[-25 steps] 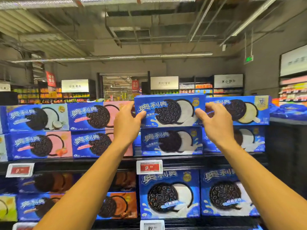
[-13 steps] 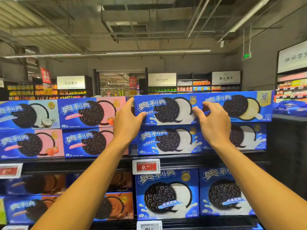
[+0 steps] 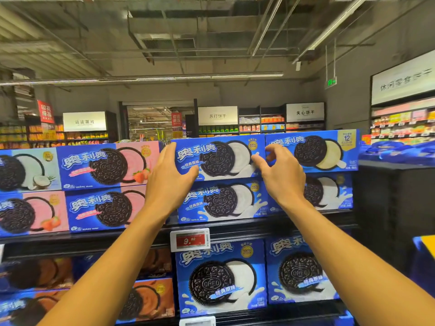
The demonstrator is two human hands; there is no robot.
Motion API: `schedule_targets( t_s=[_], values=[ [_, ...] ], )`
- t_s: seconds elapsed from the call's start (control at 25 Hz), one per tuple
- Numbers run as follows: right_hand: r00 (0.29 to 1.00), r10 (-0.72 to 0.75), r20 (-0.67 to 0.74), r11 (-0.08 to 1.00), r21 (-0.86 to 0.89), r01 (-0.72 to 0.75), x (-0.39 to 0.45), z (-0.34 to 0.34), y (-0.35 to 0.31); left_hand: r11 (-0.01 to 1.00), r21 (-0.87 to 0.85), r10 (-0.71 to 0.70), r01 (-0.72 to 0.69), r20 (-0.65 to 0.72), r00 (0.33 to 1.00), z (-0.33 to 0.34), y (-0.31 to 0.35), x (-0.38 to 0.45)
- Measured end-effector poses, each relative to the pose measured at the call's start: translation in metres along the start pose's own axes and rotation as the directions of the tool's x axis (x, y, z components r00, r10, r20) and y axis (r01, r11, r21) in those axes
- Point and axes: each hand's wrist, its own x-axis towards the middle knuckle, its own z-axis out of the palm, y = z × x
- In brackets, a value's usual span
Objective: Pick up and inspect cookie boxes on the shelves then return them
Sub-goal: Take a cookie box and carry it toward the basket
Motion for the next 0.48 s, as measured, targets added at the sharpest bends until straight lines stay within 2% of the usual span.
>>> schedule_targets(
  t_s=[0.12,0.24,0.36,0.48],
  values=[
    [0.999,-0.004,0.038,1.000,0.009,0.004,0.000,-0.007,0.005,1.000,0.011,-0.021,0.021,0.012,1.000,0.001,-0.002,-0.002],
    [0.998,0.036,0.056,0.979,0.196,-0.047,0.003,-0.019,0.013,0.999,0.049,0.005,-0.002,-0.064,0.998,0.001,0.003,-0.007],
    [0.998,0.017,0.064,0.939,0.343,-0.038,0.005,-0.034,0.022,0.994,-0.067,0.074,-0.081,-0.102,0.992,0.006,0.018,-0.010],
    [0.998,-0.043,0.054,0.927,0.375,0.020,0.009,-0.052,0.031,0.978,-0.154,0.124,-0.137,-0.094,0.988,0.017,0.039,-0.013]
  ],
)
